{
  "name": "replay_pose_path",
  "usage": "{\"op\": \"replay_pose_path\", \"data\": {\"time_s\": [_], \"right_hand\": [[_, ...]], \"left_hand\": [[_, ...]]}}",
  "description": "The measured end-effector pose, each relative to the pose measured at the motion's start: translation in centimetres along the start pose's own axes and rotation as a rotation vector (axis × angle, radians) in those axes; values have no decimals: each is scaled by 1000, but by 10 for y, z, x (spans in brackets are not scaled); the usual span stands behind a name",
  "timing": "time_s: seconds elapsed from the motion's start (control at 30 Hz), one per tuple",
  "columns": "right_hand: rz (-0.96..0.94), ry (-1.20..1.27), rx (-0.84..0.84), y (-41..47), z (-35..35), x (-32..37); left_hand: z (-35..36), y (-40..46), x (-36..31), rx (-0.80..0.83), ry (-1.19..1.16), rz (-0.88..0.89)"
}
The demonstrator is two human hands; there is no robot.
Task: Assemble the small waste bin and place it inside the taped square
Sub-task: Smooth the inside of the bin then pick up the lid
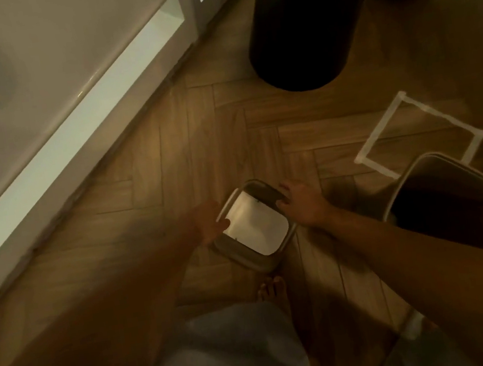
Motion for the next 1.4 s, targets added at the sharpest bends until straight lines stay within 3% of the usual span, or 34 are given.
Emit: {"op": "replay_pose_path", "data": {"time_s": [0.37, 0.57, 0.8, 1.13, 1.4], "right_hand": [[58, 6, 135, 17, 48, -18], [57, 28, 191, 9, 43, -13], [25, 12, 266, -15, 15, 9], [-91, 1, 150, -97, -49, 38], [-205, 19, -14, -155, -101, 47]], "left_hand": [[29, 20, 19, -62, 18, -7], [12, 13, -5, -149, -29, 16], [-38, -12, -58, -70, -132, 139], [-106, -57, -145, -93, -40, 152], [-154, -95, -217, -268, -164, 127]]}}
Point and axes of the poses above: each hand's wrist, its own y-axis towards the middle knuckle, its own z-axis out of the palm, x = y × z, the point moved 3 cm from there along y, towards the middle knuckle, and after that the axes turned 13 degrees about y, right-handed, at the moved point
